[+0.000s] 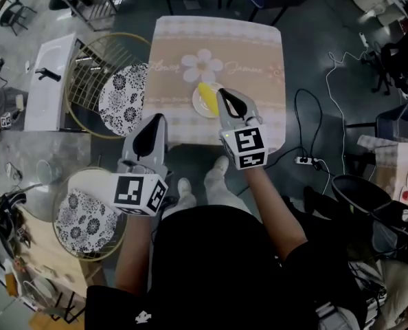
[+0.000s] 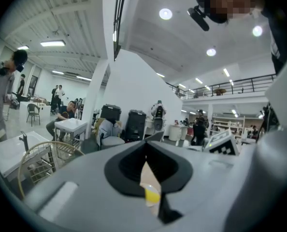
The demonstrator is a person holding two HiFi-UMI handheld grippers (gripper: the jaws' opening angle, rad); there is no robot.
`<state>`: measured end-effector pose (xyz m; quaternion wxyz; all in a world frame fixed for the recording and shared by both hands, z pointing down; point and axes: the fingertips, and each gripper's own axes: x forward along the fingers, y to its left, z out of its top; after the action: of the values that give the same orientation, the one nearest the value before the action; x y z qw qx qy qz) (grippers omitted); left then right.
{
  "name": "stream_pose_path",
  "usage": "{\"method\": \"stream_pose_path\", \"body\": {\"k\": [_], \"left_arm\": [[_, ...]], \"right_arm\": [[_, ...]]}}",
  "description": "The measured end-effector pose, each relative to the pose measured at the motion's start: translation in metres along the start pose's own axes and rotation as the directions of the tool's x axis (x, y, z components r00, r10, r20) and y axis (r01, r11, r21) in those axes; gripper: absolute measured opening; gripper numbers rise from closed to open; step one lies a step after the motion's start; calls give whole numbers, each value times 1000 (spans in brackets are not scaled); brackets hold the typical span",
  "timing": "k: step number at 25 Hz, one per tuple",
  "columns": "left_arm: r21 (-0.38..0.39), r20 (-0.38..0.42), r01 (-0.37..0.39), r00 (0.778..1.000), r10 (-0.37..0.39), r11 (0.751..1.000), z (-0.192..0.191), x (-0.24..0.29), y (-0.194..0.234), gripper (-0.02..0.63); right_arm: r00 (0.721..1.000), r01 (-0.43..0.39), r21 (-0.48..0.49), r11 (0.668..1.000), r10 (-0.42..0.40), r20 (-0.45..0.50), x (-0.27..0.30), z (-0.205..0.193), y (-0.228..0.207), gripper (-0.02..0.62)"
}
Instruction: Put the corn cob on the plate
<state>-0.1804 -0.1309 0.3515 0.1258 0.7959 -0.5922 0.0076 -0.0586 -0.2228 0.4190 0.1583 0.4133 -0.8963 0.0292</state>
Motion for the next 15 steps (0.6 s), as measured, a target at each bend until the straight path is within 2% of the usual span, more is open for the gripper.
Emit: {"method": "stream_pose_path", "body": {"k": [9, 15], "left_arm": [[31, 39, 65, 997, -66, 997, 18, -15, -5, 8], [45, 61, 97, 993, -100, 994, 25, -28, -8, 8]], "right_arm": [[992, 24, 42, 999, -29, 124, -47, 58, 21, 3], [983, 32, 56, 998, -42, 181, -73, 81, 38, 2]]}}
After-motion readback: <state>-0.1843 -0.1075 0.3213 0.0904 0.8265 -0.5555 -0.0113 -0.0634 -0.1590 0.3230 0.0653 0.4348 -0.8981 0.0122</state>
